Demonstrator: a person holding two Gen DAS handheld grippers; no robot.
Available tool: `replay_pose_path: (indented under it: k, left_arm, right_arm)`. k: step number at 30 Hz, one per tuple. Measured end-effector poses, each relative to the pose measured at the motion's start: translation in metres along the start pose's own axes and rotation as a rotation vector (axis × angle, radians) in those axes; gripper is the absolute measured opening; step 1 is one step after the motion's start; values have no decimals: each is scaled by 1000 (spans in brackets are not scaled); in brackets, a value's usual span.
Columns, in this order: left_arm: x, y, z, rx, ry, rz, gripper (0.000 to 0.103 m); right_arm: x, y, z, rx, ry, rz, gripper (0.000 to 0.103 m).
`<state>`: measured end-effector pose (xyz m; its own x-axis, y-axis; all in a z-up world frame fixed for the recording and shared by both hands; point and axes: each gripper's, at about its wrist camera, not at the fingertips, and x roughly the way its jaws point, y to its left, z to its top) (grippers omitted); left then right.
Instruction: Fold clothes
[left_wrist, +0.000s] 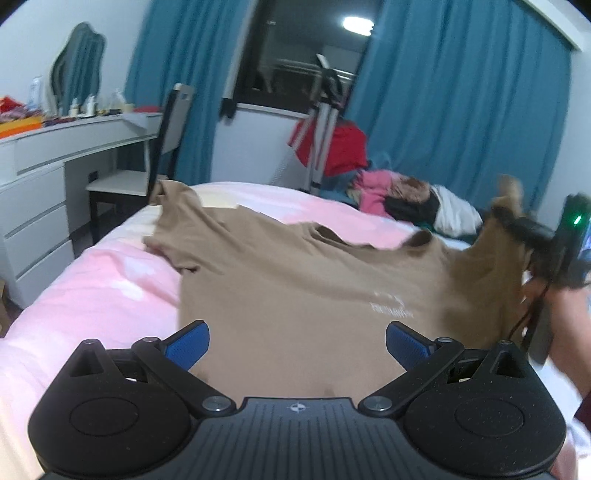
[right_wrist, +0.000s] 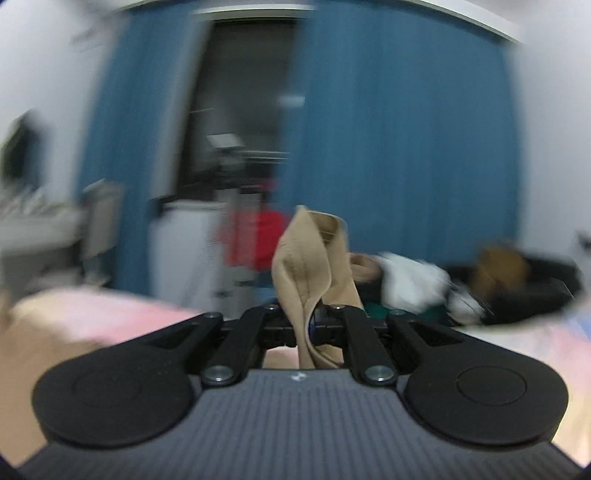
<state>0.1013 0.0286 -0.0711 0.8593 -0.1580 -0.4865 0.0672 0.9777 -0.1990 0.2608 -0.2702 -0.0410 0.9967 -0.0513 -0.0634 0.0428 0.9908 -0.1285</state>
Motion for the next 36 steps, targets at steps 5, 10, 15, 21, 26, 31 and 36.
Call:
replay_pose_path:
  k: [5,10,15,21,26,31,36]
  left_arm:
    - [1,24,3,-43,-6,66,103]
    - [6,40,5,-103,20,85,103]
    - [10,31,3,-47,14,88,103]
    - [8,20,-4,20,18,44,103]
    - [3,16,-9,16,40,-17,103]
    - [-2,11,-19,-15,94,-106,102]
    - [-3,0,-25,-57,139,-178,101]
  right_arm:
    - [3,115,-39,-233,117,201,8]
    - [20,141,-70,-252,277,228,9]
    - [11,119,-58,-99,405,319,58]
    - [-57,77,-19,68,319,352,95]
    - [-134,29,10,302,317,297,95]
    - [-218,-1,10,522,274,276,103]
    - [-254,-9,6,491,258,198,103]
